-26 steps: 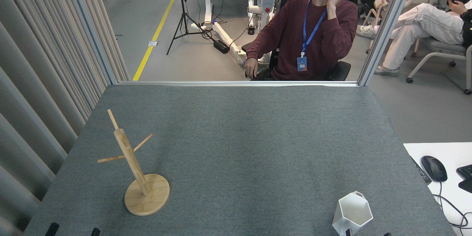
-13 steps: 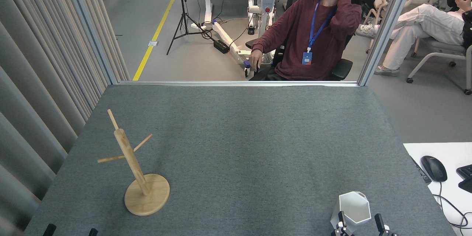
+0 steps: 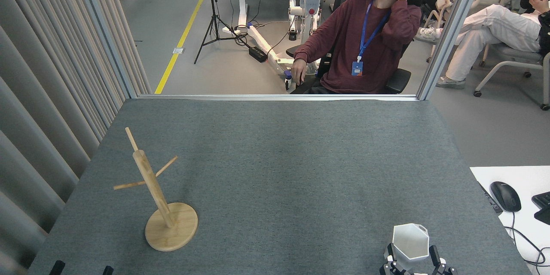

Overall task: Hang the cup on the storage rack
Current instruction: 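Move the right gripper to the white faceted cup and grasp it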

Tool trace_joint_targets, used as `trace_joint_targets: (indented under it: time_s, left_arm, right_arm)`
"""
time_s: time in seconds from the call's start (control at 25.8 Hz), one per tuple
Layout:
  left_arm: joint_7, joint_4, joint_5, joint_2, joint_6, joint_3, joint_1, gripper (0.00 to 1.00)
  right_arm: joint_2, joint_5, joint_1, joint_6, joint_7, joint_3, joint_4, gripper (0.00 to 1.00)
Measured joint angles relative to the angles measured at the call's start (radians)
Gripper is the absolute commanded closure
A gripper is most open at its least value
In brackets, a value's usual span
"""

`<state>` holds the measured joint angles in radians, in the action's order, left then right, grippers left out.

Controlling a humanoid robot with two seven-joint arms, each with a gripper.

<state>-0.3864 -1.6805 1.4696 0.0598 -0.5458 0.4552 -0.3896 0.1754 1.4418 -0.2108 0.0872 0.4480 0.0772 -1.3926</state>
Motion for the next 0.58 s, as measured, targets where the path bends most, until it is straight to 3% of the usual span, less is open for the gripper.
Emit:
trace_joint_targets:
  time_s: [0.58]
  left_arm:
    - [-0.013,0.0,-0.003,0.003,-0.008,0.017,-0.002,0.0]
  right_arm:
    - [-0.013,0.0,0.048,-0.021,0.01,-0.019,0.053,0.01]
